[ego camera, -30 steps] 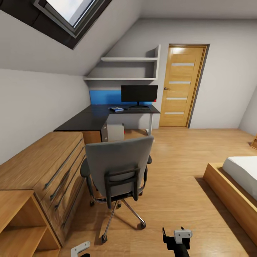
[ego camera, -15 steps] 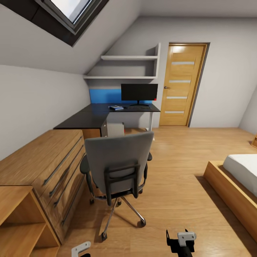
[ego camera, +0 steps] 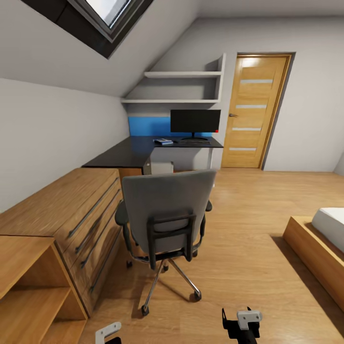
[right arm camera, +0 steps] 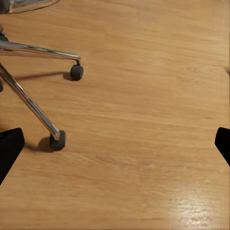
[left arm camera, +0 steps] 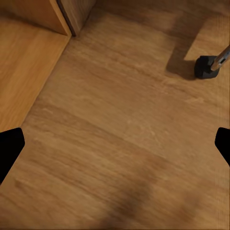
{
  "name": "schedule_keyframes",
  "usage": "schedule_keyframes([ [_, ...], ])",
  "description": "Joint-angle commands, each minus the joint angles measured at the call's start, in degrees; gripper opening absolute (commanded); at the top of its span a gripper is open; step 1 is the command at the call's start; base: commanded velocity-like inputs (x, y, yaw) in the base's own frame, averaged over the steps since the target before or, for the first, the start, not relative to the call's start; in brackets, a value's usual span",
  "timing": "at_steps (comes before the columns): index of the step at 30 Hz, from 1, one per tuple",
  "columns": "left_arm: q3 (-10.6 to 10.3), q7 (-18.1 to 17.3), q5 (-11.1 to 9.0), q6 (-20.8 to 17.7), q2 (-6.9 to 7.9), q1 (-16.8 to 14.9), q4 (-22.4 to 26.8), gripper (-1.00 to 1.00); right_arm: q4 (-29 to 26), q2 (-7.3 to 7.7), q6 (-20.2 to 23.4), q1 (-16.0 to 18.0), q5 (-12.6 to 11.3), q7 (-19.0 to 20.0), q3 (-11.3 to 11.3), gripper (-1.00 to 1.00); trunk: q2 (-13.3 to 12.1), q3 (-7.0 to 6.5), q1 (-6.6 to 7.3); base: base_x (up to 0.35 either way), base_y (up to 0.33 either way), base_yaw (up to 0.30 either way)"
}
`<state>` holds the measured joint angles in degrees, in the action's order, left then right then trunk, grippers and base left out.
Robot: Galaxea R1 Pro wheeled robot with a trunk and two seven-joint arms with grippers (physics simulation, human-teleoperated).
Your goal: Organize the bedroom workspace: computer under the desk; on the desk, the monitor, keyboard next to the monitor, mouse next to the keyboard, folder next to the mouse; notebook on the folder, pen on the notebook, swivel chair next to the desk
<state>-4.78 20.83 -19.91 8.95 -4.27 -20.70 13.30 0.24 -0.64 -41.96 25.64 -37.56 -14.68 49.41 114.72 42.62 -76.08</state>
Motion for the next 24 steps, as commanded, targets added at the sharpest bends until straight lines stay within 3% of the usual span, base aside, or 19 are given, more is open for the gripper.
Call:
schedule_keyframes([
  [1,-0.5,0.3,-0.6,0.7,0.02,0.0,0.0,1.00,0.0,-0.05,0.0,0.0,0.0,-0.5,0.5,1.00,0.4,0.25,-0.22,0.000,0.000,0.047],
  [7,-0.5,0.3,-0.6,2.8,-0.39,0.0,-0.2,1.00,0.1,-0.15,0.0,0.0,0.1,-0.5,0.5,1.00,2.8,1.35,-1.54,0.000,0.000,0.018],
  [16,-1.1,0.3,-0.1,1.7,-1.89,0.0,1.6,1.00,-0.5,-0.03,0.1,0.0,0.2,-0.5,0.3,1.00,6.5,2.96,-3.51,0.000,0.000,0.000],
  [20,-1.4,0.6,0.8,-2.8,-2.40,-0.1,6.2,1.00,-2.2,0.07,0.4,0.3,0.0,-0.7,0.2,1.00,8.1,3.68,-4.39,0.000,0.000,0.000],
  [22,-1.4,0.8,1.3,-10.9,-2.53,-1.4,10.6,1.00,-4.4,0.37,0.9,2.3,-0.8,-1.0,0.0,1.00,8.9,4.04,-4.83,0.000,0.000,0.000],
  [24,-1.4,0.8,1.4,-13.6,-2.55,-2.7,11.7,1.00,-4.9,0.47,1.5,3.8,-1.8,-1.2,0.0,1.00,9.7,4.40,-5.27,0.000,0.000,0.000],
])
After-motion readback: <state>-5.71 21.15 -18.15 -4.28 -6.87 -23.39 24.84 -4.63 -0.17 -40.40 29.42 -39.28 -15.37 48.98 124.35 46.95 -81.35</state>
